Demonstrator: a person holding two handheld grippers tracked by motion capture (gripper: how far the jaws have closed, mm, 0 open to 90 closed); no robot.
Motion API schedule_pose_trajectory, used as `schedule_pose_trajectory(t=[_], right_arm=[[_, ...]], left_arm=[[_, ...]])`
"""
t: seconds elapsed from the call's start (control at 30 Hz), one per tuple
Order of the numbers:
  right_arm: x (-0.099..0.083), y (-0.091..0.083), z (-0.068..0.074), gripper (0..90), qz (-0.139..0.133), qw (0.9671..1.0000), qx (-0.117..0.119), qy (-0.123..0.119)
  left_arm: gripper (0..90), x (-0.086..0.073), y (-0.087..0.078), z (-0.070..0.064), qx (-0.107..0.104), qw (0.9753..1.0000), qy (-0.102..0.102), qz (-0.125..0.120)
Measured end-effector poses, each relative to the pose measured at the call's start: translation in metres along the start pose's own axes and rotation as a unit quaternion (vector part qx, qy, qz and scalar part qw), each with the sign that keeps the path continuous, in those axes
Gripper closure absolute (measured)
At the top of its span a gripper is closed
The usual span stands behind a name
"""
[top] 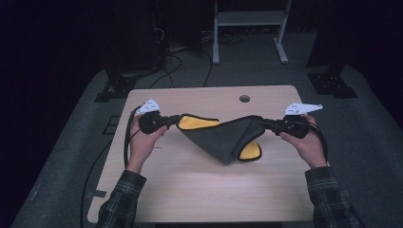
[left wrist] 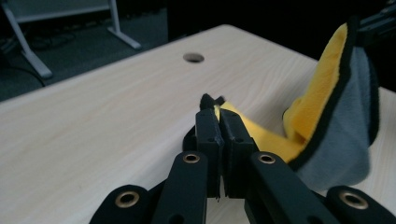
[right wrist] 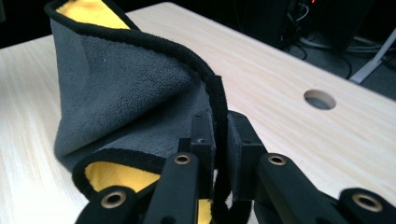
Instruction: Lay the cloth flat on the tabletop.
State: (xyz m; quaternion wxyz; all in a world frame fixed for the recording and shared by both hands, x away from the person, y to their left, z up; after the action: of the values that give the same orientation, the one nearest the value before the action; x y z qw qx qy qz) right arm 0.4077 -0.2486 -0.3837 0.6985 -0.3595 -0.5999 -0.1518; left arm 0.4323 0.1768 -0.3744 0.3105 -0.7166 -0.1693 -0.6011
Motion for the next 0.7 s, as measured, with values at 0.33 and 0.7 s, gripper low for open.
schedule_pose_trajectory(t=[0.33, 0.7], right_arm=[[0.025, -0.009, -0.002, 81.4, -0.033, 0.9994, -0.007, -0.007], [0.052, -0.024, 0.008, 81.5, -0.053, 0.9981, -0.004, -0.031]], left_arm=[[87.7, 0.031, -0.028, -0.003, 0.013, 0.9987, 0.020, -0.045], [87.7, 0.054, -0.051, -0.013, 0.014, 0.9961, 0.037, -0.078]])
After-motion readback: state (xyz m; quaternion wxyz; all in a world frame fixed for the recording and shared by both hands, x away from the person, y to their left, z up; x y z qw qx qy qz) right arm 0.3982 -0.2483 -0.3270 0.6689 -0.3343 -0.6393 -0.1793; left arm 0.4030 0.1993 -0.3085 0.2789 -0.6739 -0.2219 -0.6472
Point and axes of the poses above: each handheld gripper's, and its own axes: y roughly forward along the jaws, x roughly out of its top, z roughly to its left, the point moved 3 cm from there along y, roughly forward along the jaws, and after that the axes turned 10 degrees about -z, right-handed, at the moved point
